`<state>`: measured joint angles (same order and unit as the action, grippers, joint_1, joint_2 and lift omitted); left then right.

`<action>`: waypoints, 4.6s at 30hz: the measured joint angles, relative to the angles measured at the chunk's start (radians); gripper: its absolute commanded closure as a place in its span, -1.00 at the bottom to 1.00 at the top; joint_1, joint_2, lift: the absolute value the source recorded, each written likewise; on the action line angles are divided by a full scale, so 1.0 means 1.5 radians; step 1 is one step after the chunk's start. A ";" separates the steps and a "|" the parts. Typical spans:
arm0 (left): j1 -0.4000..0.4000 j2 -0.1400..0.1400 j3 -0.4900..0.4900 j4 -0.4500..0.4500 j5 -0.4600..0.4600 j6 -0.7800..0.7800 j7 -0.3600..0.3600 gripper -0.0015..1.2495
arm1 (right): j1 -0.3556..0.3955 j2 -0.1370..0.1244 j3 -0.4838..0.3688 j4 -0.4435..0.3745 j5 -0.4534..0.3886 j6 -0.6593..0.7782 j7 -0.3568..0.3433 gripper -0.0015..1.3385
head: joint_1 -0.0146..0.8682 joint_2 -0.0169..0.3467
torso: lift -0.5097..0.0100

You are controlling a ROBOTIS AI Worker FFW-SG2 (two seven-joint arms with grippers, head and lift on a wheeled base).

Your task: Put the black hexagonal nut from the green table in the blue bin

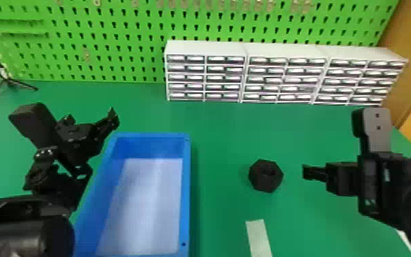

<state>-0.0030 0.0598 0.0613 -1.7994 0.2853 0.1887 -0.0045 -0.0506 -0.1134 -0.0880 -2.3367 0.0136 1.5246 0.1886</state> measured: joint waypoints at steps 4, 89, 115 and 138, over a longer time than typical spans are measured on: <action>0.000 0.000 0.000 0.000 0.000 0.000 0.000 -0.80 | 0.000 0.000 -0.001 0.001 -0.001 0.000 0.000 -0.32 | 0.60 -0.86 | 0.59; -0.014 0.000 -0.021 0.014 -0.001 0.000 0.000 -0.80 | -0.237 -0.047 0.179 0.503 -0.103 -0.197 0.018 -0.32 | 0.60 -0.86 | 0.59; -0.016 0.000 -0.023 0.016 0.000 0.000 0.000 -0.80 | -0.250 -0.038 0.204 0.565 -0.018 -0.246 0.135 -0.32 | 0.60 -0.86 | 0.59; -0.016 0.000 -0.022 0.016 0.001 0.000 0.000 -0.80 | -0.249 -0.039 0.212 0.596 0.001 -0.271 0.166 -0.32 | 0.60 -0.86 | 0.59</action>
<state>-0.0276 0.0598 0.0276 -1.7748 0.2868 0.1887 -0.0046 -0.4244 -0.1717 0.2307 -1.4430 0.0151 1.1185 0.4377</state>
